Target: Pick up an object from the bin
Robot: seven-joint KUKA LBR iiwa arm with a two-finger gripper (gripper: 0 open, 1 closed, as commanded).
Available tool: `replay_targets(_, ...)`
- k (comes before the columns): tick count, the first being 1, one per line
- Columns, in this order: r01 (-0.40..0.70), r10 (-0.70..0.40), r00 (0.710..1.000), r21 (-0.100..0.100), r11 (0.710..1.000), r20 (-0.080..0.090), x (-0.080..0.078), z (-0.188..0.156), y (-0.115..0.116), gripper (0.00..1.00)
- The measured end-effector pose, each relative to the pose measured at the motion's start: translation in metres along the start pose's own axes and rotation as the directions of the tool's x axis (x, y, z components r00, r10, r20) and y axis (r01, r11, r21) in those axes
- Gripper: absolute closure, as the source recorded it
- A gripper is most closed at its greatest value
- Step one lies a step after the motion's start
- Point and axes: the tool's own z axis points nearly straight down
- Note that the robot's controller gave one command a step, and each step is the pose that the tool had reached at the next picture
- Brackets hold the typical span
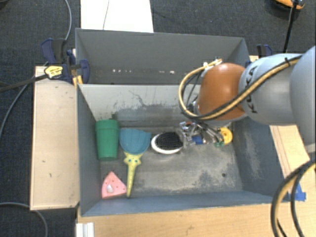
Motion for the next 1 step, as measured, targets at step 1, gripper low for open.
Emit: replay_targets(1, 0.031, -0.031, 1.000, 0.000, 1.000, 0.004, -0.0111, -0.1459, -0.0007, 1.00)
